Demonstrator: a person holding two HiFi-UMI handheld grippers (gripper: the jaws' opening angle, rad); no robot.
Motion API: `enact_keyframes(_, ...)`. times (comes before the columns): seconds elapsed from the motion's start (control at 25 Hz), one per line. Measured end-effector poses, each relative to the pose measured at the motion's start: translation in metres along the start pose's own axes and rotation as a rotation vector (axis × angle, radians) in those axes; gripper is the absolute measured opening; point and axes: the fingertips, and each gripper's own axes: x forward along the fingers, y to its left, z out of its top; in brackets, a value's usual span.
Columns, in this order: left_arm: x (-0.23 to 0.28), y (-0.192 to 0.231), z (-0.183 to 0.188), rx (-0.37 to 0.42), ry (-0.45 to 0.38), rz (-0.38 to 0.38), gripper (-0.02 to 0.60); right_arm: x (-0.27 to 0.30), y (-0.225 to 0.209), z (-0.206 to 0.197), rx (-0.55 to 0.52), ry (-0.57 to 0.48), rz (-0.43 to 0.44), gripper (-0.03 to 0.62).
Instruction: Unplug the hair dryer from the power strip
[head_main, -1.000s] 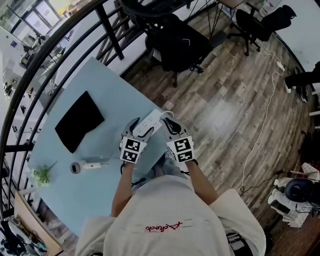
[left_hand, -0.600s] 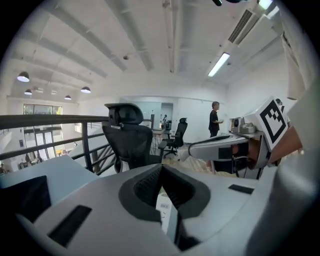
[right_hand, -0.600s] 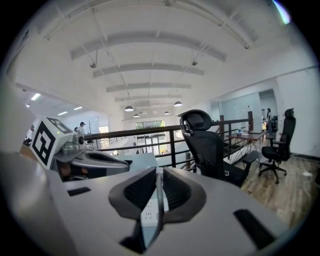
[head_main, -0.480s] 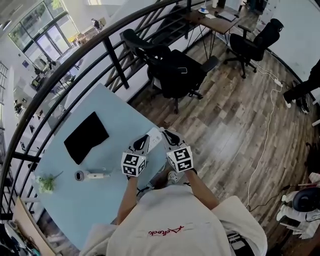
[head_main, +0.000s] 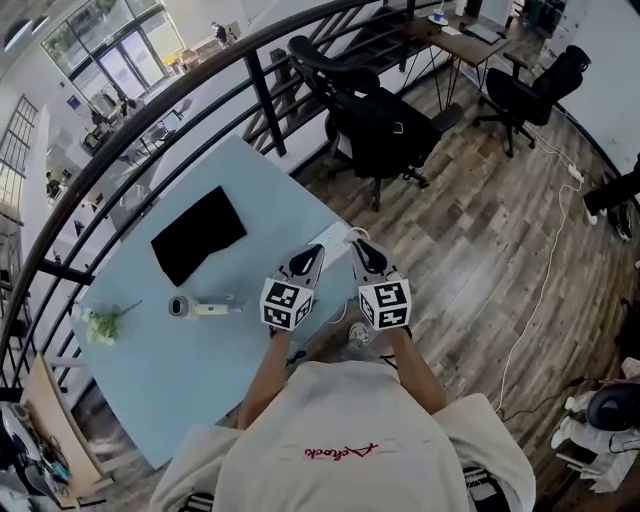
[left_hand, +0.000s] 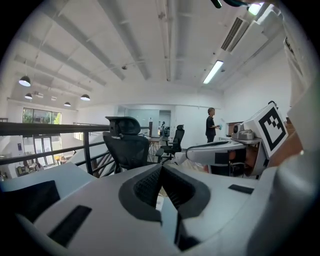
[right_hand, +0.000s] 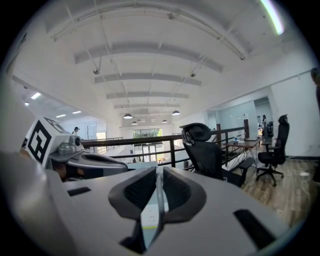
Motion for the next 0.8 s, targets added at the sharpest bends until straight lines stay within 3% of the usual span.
enact_keyframes(0.44, -0.103, -0.030, -0.023, -0.005, -0.010, -0.026, 0.006, -0.070, 0.087, -0.005, 0.002, -0.020, -0.044, 0.052)
enact_keyframes(0.8, -0.151, -0.067, -0.039, -0.002, -0.020, -0.048, 0.006, -0.125, 0.118, -0.014, 0.001, -0.033, -0.077, 0.052)
